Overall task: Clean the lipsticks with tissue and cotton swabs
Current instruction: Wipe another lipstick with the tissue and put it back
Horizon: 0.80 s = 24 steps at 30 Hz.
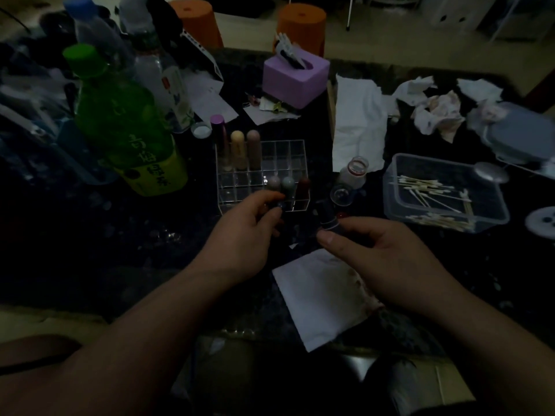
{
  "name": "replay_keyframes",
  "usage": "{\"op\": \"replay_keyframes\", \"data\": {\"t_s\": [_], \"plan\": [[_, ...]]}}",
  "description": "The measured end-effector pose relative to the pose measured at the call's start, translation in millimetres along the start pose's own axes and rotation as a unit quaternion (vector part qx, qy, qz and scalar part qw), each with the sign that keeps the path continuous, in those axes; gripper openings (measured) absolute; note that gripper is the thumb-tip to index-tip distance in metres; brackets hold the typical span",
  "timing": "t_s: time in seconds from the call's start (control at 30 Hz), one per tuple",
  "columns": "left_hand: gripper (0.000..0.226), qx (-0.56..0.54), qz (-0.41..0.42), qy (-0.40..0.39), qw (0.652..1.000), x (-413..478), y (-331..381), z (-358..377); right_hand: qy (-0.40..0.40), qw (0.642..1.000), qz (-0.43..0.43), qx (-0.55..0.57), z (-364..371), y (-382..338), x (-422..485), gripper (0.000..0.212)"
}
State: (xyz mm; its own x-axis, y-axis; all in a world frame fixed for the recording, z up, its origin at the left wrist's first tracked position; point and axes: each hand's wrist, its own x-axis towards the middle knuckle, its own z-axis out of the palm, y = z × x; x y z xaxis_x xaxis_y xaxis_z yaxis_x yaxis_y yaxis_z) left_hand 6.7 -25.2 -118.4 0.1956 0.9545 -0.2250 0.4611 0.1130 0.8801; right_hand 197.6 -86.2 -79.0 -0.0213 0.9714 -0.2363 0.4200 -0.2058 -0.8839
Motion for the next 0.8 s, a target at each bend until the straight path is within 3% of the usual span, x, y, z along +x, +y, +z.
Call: {"op": "replay_keyframes", "data": {"t_s": [0.07,0.2,0.47,0.53,0.67,0.73,0.8], "plan": [[0.019,0.002,-0.006,-0.014,1.000,-1,0,1,-0.008,1.000,0.002,-0.001,0,1,0,0.024],[0.022,0.094,0.007,0.000,0.996,-3,-5,3,-0.006,1.000,-0.001,0.009,-1,3,0,0.016],[0.021,0.171,0.011,0.048,0.984,-4,-13,7,-0.018,0.999,-0.014,-0.022,2,10,1,0.031],[0.025,0.171,0.009,0.049,0.984,-5,-13,8,-0.021,0.999,-0.018,-0.040,2,10,1,0.040],[0.047,0.174,-0.017,0.028,0.984,-6,-11,5,-0.041,0.999,0.015,-0.001,2,4,1,0.032],[0.032,0.210,0.024,0.080,0.974,-9,-3,-1,-0.056,0.998,0.021,0.010,2,4,1,0.036],[0.009,0.174,0.084,0.150,0.970,-16,14,-8,-0.057,0.998,0.007,0.005,2,4,1,0.040]]}}
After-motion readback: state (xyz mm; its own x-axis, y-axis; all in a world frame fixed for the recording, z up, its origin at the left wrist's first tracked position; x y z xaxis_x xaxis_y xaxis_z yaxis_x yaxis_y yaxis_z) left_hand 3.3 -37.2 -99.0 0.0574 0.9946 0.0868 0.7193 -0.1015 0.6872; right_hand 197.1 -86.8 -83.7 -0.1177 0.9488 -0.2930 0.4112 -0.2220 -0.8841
